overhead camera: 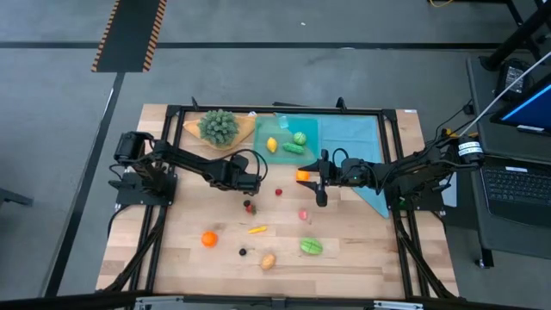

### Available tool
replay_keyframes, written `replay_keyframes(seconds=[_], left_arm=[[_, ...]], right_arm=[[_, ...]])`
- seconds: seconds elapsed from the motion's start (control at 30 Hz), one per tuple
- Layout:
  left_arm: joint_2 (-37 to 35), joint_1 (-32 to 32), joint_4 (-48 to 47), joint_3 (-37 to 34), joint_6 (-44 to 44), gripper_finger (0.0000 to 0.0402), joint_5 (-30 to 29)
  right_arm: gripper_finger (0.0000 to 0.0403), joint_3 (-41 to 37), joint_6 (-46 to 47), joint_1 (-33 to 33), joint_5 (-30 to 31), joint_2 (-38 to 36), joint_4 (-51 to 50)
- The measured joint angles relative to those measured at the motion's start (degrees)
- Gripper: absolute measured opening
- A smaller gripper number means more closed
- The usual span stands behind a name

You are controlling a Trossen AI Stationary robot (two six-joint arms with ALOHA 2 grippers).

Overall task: Pick and placing Produce into tupperware
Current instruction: Put the left strawberry into the blue bin

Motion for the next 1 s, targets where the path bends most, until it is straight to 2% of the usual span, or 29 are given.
replay_keyframes(seconds=[0.9, 1.0], left_arm=[[1.8, 1.1, 0.5, 0.0, -5.0, 0.0325, 0.8], [1.8, 1.1, 0.5, 0.0, -6.0, 0.0325, 2.3]], right_arm=[[0.0211, 0.0, 1.1, 1.4, 0.0, 0.0, 0.0], [0.0211, 0.0, 1.1, 1.4, 0.0, 0.0, 0.0]])
